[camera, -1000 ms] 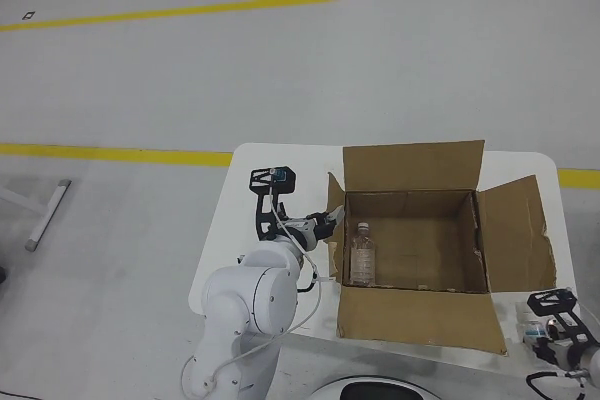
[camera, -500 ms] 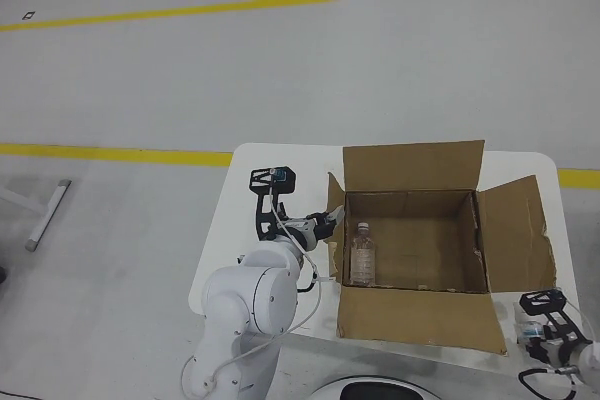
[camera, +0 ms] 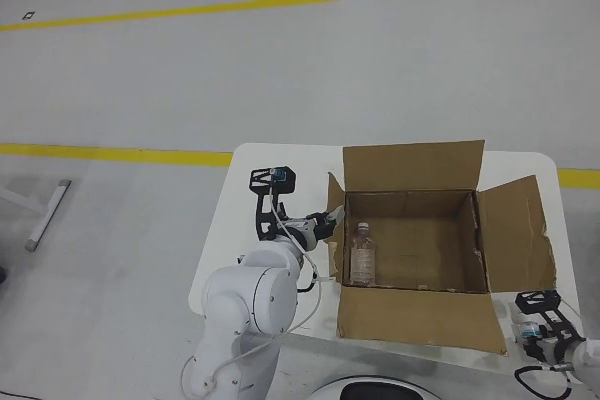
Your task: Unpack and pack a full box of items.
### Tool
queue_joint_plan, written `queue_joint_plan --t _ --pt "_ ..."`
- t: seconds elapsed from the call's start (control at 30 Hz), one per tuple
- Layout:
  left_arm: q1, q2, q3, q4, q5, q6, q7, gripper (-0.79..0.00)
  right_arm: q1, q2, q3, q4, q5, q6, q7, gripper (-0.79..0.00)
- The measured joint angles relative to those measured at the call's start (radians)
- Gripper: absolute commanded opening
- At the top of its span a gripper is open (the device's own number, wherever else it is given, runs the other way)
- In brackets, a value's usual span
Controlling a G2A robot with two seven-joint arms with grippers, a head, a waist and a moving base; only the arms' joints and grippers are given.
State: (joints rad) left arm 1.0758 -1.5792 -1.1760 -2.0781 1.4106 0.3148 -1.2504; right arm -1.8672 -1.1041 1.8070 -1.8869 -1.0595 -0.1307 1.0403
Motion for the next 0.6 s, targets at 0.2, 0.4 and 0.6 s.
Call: queue_joint_plan --t 0.2,0.4,0.6 --pt "0.000 0.000 0.000 0.000 0.000 0.000 0.000 0.000 0.001 0.002 0.002 -0.003 0.002 0.003 0.000 -0.733" --pt "0.000 0.000 0.000 0.000 0.000 0.000 0.000 0.000 0.003 0.003 -0.002 0.000 0.003 0.006 0.001 -0.785" --pt "0.000 0.000 0.000 0.000 0.000 0.000 0.000 0.000 0.002 0.005 0.013 -0.004 0.027 0.006 -0.002 -0.785"
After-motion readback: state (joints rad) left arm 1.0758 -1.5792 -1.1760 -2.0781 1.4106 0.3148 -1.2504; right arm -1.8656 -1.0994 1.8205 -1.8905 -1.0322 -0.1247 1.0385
